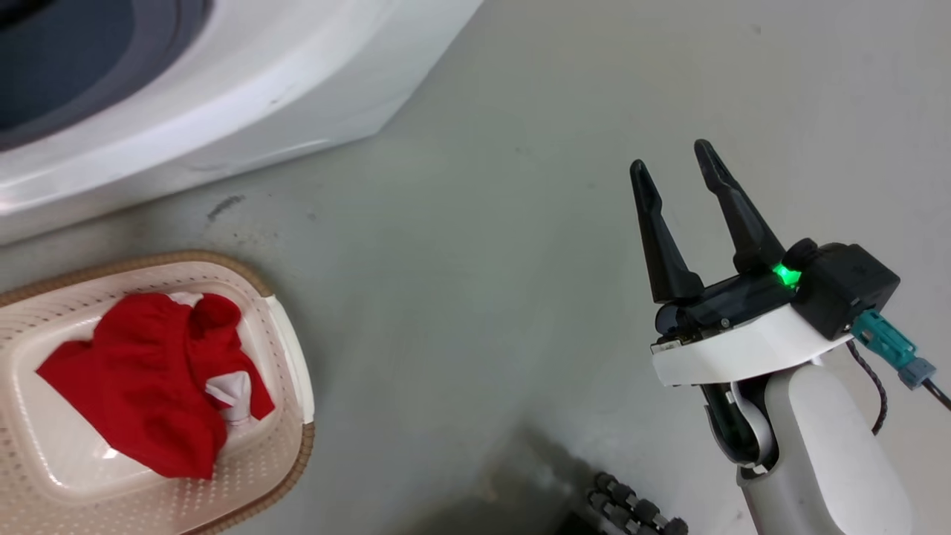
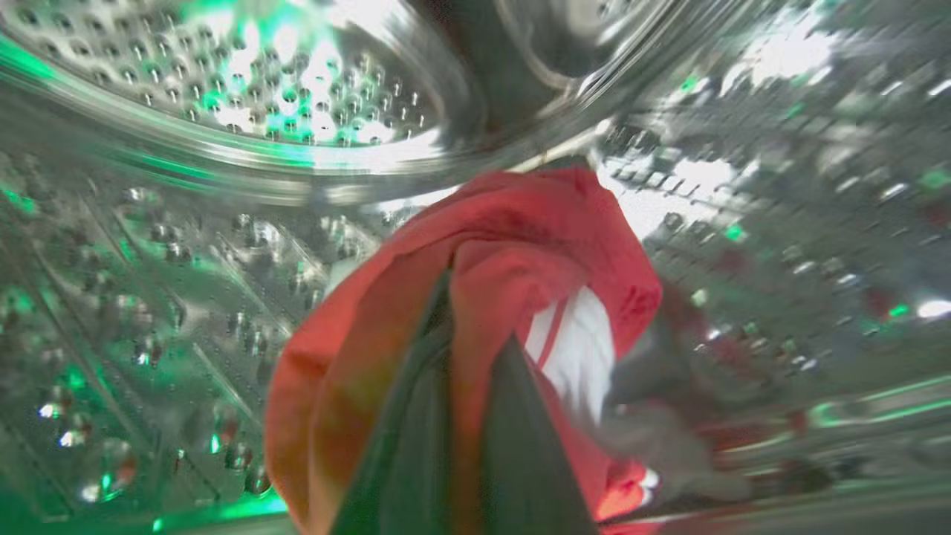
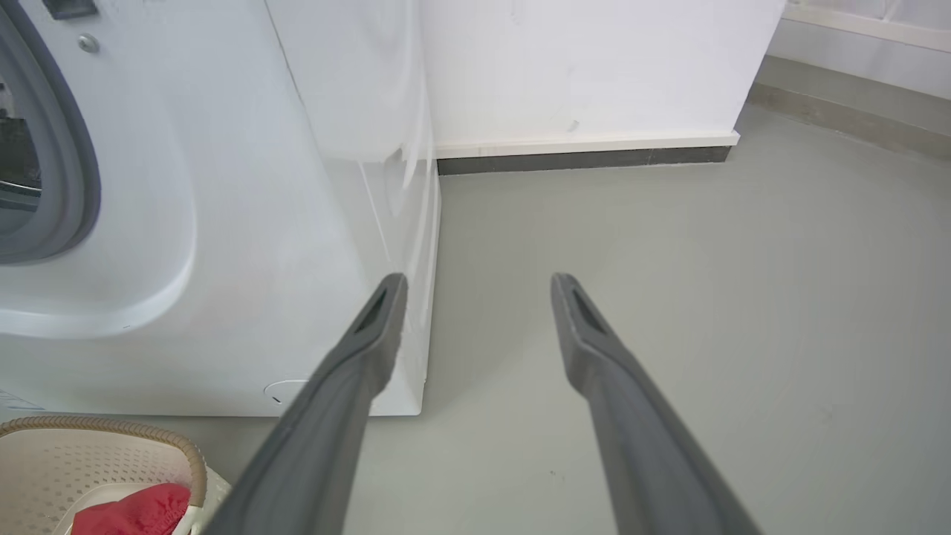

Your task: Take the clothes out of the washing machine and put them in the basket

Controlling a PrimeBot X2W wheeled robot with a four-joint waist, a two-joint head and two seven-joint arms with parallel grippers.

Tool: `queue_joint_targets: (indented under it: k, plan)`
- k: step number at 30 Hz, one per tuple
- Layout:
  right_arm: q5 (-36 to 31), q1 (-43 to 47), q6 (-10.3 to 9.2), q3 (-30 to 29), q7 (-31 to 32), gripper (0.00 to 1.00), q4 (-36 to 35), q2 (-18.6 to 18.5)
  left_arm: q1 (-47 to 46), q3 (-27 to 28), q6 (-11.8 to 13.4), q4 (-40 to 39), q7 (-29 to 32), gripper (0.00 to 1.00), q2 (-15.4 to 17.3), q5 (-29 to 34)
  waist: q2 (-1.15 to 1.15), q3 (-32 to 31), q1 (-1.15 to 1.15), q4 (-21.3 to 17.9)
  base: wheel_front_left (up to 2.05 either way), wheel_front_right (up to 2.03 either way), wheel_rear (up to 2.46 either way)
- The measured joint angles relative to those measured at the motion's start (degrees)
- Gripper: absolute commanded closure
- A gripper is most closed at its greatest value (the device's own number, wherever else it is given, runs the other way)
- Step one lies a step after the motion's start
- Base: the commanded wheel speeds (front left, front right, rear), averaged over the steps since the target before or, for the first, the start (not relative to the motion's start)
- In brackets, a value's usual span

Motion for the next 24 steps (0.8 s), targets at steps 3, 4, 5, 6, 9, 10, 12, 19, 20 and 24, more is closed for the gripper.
queue_joint_targets:
  k: [3, 4, 5, 6, 9, 10, 12, 19, 20, 24]
  plan:
    - [-1.2, 0.7, 0.0, -0.9, 0.0, 0.0, 0.7, 0.0, 2.5, 0.7, 1.0, 0.7, -8.0, 1.0, -2.1, -1.7, 0.0, -2.4, 0.0, 0.8, 0.0, 0.0, 0.0]
    - [-1.7, 1.2, 0.01, -1.2, 0.0, 0.0, 1.0, 0.0, 3.8, 1.0, 1.2, 1.3, -10.5, 1.0, -2.7, -2.6, 0.0, -3.4, 0.0, 1.1, 0.0, 0.0, 0.0]
    - [-2.3, 1.7, 0.01, -1.6, 0.0, 0.0, 1.2, 0.0, 5.0, 1.3, 1.3, 1.9, -12.9, 1.0, -3.5, -3.2, 0.0, -4.5, 0.0, 1.4, 0.0, 0.0, 0.0]
    - [-2.9, 2.3, 0.01, -1.9, 0.0, 0.0, 1.5, 0.0, 6.3, 1.5, 1.7, 2.6, -15.9, 1.0, -4.3, -4.0, 0.0, -5.6, 0.0, 1.8, 0.0, 0.0, 0.0]
    - [-4.4, 4.0, 0.01, -2.5, 0.0, 0.0, 2.5, 0.1, 10.2, 2.4, 2.6, 4.8, -23.7, 1.0, -7.0, -5.9, 0.0, -9.3, -0.01, 2.7, 0.0, 0.0, 0.0]
    - [-4.9, 4.7, 0.01, -2.7, 0.0, 0.0, 2.8, 0.1, 11.8, 2.7, 2.8, 5.5, -25.9, 1.0, -7.9, -6.6, 0.0, -10.6, -0.01, 3.1, 0.0, 0.0, 0.0]
    - [-6.1, 6.0, 0.01, -3.1, 0.0, 0.0, 3.2, 0.1, 14.7, 3.3, 3.2, 7.0, -29.6, 1.0, -9.6, -7.9, 0.0, -13.3, -0.01, 3.8, 0.0, 0.0, 0.0]
    - [-8.8, 10.6, 0.01, -4.7, 0.0, 0.0, 5.0, 0.1, 23.9, 5.4, 3.2, 7.9, -37.9, 1.0, -14.4, -12.2, 0.0, -22.8, -0.02, 6.5, 0.0, 0.0, 0.0]
    - [-9.2, 11.2, 0.01, -4.9, 0.0, 0.0, 5.1, 0.1, 25.1, 5.6, 3.2, 7.1, -38.3, 1.0, -14.9, -12.7, 0.0, -24.1, -0.02, 6.9, 0.0, 0.0, 0.0]
    - [-9.7, 13.2, 0.01, -5.7, 0.0, 0.0, 5.3, 0.1, 30.7, 6.7, 3.1, 2.5, -38.9, 1.0, -16.4, -14.1, 0.0, -28.6, -0.02, 8.8, 0.0, 0.0, 0.0]
